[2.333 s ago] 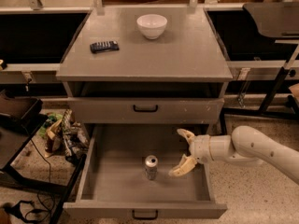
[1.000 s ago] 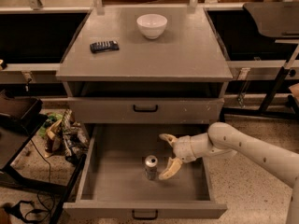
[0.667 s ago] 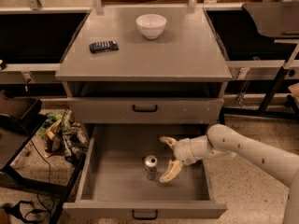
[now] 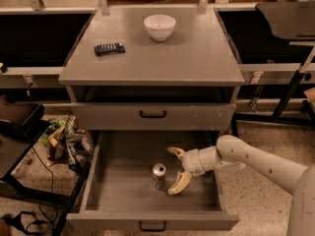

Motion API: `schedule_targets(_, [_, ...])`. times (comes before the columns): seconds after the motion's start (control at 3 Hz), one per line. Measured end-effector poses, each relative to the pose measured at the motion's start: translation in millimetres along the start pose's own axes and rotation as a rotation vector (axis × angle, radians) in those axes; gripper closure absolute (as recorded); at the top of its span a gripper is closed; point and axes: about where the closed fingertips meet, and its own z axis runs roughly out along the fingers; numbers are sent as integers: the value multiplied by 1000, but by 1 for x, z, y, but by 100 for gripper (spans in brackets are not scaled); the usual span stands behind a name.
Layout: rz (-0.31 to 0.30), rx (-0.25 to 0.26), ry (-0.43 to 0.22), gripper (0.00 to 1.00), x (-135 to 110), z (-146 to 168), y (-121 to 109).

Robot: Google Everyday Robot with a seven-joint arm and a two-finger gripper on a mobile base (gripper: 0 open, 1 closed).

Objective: Pick redbull can from middle drawer and place on counter

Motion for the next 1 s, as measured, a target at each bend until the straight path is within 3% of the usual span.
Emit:
schedule_targets(0.33, [-28, -9, -12, 0, 5, 13, -18])
schedule_targets(0.67, [-49, 8, -30, 19, 8, 24, -28])
schedule_targets(1.0, [-62, 19, -40, 42, 8, 32, -23])
